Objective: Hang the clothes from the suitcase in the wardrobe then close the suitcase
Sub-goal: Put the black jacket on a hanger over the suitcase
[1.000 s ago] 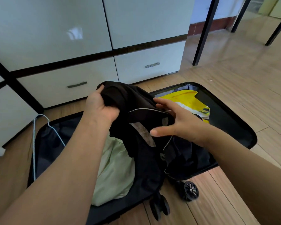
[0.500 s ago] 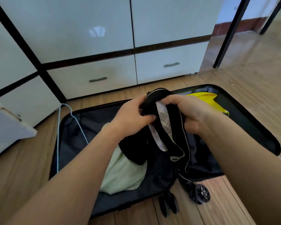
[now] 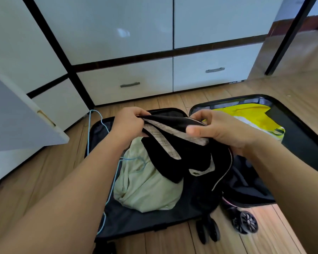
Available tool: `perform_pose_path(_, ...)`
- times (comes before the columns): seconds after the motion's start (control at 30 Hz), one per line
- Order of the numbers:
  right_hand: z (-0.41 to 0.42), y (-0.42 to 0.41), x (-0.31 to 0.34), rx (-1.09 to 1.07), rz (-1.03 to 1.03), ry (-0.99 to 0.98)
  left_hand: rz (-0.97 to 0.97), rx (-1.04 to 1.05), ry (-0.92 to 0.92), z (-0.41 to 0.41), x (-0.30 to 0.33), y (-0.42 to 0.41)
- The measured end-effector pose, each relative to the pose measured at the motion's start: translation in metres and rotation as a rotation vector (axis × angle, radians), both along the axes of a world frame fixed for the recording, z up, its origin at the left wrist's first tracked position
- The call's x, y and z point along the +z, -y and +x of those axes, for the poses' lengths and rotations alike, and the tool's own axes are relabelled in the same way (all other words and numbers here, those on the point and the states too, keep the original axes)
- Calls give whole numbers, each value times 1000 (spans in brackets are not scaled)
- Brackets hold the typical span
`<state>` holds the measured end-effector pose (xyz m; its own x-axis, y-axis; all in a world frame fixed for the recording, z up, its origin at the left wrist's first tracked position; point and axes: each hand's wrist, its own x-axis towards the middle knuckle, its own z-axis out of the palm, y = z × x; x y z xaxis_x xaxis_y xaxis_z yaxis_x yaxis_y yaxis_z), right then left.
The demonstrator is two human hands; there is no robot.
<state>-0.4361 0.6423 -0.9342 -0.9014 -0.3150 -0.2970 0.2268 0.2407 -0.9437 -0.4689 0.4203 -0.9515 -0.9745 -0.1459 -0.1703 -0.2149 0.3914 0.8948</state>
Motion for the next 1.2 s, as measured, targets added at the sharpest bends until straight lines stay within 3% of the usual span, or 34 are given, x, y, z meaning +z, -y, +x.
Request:
perform_pose_path(0.1,-6,10,-14,40,855,-350,35,78,34,-2,-8,11)
perform_pose_path(0.17,-8,11,-26,-171,1009,-472,91,163,63,-6,-13,17)
perform_pose_path(0.23,-11,4,-37,-330,964,-415,136,196,72,-8,-22,25)
perform_pose_path(0.3,-15,-6,-44,-450,782,-230,127,117,90,-4,-35,36)
perform_pose_path(0.4,-14,-9,-44,-605,388,-16,-153,9,297,11,-64,54)
perform_pose_path(0.47,-15,-7,-44,-595,411,-49,-446,2,513,24,-88,61)
perform_pose_path(0.5,-16,-6,-43,-589,434,-65,-494,27,614,31,-99,62)
perform_pose_path(0.57,-18,-3,-41,-577,362,-29,-394,102,736,39,-114,59)
perform_pose_path(0.63,-17,-5,-43,-580,314,15,-444,116,747,40,-119,56)
perform_pose_path(0.73,-13,-8,-47,-604,356,-31,-643,196,478,28,-108,49)
perform_pose_path(0.83,-11,-15,-48,-659,391,-94,-503,283,111,15,-66,26)
perform_pose_path(0.93,-10,-25,-45,-690,495,-166,-417,234,-235,8,-24,-1)
perform_pose_path(1.07,-8,-37,-41,-745,263,-10,-45,134,-520,-2,22,-27)
perform_pose_path(1.2,0,-46,-22,-669,-11,117,384,-56,-613,1,44,-52)
